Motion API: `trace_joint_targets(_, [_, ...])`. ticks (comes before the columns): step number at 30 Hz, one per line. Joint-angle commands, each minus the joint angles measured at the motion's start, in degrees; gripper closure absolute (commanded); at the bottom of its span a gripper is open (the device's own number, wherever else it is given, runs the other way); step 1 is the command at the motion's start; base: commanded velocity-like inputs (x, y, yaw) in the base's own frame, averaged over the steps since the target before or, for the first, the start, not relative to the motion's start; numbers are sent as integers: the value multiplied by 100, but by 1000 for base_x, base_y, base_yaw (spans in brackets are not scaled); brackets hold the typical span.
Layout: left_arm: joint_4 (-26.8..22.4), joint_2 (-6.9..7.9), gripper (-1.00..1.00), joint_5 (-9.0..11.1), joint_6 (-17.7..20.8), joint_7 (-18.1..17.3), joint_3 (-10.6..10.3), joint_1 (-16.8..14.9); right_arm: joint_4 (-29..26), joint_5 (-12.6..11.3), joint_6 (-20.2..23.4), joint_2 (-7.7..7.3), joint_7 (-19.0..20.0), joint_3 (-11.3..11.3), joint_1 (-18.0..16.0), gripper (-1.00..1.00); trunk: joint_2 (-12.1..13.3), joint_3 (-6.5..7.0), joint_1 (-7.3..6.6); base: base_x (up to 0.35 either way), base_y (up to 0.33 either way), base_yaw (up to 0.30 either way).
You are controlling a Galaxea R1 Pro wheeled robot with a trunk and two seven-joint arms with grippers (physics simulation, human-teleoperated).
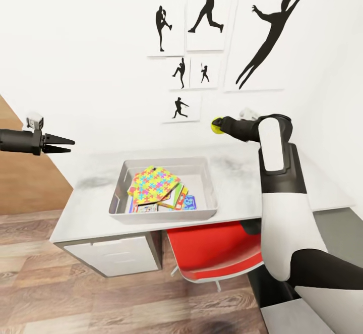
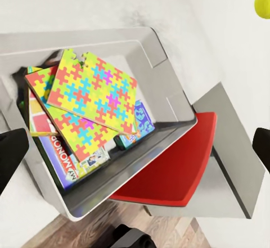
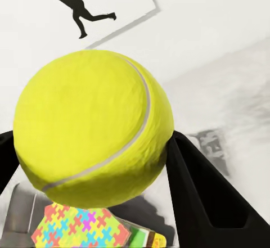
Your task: Put all the toys in the child's room - the three board games (two on the bed and one on the table), the two jigsaw puzzles on the table, and the tennis ball on the table - inside the toy box on the table in the child's room.
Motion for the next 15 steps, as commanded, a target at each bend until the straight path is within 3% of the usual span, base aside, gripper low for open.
trace_joint_targets(1, [4, 8, -100, 23, 26, -19, -36, -15, -67, -103, 16, 5, -73, 12, 11, 100, -11, -2, 4, 0, 4, 0])
trace_joint_targets(5, [4, 24, -100, 30, 29, -35, -35, 79, -646, -533, 16, -42, -68, 451, 211, 100, -11, 36, 4, 0, 1, 0])
trace_joint_targets(9, [4, 98, -100, 24, 28, -46, -33, 351, -1060, -1274, 16, -85, -80, 869, 312, 100, -11, 74, 4, 0, 0, 0])
trace_joint_targets(11, [4, 294, -100, 36, -9, -53, -33, 409, -1108, -1370, 16, -90, -83, 915, 373, 100, -11, 93, 4, 0, 0, 0])
trace_joint_targets(15, [4, 535, -100, 47, -159, -80, -43, 505, -1188, -1414, 16, -109, -82, 909, 714, 100, -11, 131, 4, 0, 0, 0])
